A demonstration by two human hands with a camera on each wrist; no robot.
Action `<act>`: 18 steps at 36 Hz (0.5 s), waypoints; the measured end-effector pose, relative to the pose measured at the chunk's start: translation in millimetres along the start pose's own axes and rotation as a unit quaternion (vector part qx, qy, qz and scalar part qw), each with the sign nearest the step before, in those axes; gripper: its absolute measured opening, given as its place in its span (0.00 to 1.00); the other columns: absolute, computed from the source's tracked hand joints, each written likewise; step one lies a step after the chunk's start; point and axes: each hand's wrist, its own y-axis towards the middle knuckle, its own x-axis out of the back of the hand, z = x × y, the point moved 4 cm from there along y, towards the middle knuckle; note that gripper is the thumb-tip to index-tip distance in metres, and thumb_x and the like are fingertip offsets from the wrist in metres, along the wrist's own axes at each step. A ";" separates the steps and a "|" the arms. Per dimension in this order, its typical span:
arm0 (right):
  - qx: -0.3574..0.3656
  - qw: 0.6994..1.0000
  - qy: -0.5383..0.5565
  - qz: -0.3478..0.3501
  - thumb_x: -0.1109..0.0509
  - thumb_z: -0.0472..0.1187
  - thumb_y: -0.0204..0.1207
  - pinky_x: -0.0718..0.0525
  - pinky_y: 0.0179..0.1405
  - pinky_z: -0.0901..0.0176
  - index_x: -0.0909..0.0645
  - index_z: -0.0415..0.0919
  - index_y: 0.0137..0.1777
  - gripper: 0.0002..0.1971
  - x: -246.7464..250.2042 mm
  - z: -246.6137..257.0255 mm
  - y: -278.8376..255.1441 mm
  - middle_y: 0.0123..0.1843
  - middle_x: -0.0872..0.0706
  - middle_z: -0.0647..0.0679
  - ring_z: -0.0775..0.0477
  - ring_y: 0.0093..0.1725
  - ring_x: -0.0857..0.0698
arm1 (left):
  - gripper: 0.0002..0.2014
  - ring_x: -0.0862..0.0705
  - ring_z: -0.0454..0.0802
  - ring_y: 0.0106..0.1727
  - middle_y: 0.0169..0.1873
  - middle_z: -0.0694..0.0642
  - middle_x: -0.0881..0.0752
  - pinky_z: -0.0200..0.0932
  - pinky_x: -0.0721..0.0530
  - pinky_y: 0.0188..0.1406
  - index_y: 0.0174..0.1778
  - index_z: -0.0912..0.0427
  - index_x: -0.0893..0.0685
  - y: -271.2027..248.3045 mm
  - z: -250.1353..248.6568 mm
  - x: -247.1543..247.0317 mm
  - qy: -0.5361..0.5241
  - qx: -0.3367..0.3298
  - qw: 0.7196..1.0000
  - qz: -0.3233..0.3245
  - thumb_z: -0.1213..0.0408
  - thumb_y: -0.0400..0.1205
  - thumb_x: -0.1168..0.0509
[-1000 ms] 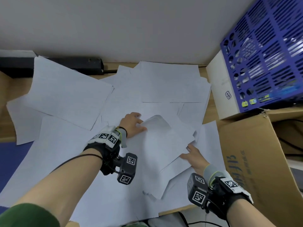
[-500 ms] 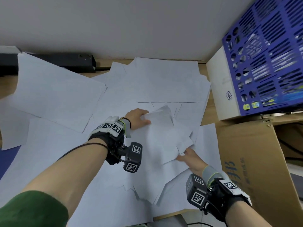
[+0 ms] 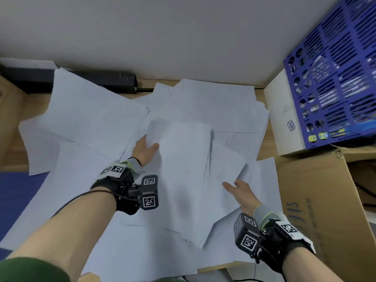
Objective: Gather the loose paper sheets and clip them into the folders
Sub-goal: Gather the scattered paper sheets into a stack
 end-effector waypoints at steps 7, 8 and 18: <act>-0.019 0.993 0.049 -0.102 0.34 0.46 0.81 0.27 0.62 0.49 0.29 0.36 0.64 0.18 -6.4 -13.2 -12.9 0.63 0.25 0.47 0.44 0.62 0.25 | 0.07 0.21 0.61 0.47 0.44 0.64 0.20 0.54 0.24 0.46 0.50 0.66 0.24 -21.9 71.9 43.5 -0.086 0.107 0.989 -0.063 0.66 0.81 0.41; -0.021 0.994 0.051 -0.096 0.34 0.45 0.82 0.25 0.56 0.49 0.30 0.36 0.58 0.14 -9.3 -16.4 -14.0 0.57 0.25 0.45 0.44 0.56 0.24 | 0.05 0.22 0.60 0.45 0.41 0.63 0.20 0.53 0.25 0.44 0.46 0.65 0.25 -26.3 79.8 43.7 -0.095 0.118 0.987 -0.052 0.66 0.81 0.41; -0.068 0.991 0.081 0.076 0.28 0.31 0.75 0.12 0.49 0.44 0.16 0.28 0.58 0.12 -74.0 -46.0 -54.6 0.50 0.09 0.36 0.37 0.50 0.10 | 0.12 0.18 0.58 0.45 0.46 0.62 0.16 0.45 0.23 0.42 0.55 0.71 0.17 -76.7 92.1 30.3 -0.108 0.096 0.990 -0.007 0.65 0.84 0.39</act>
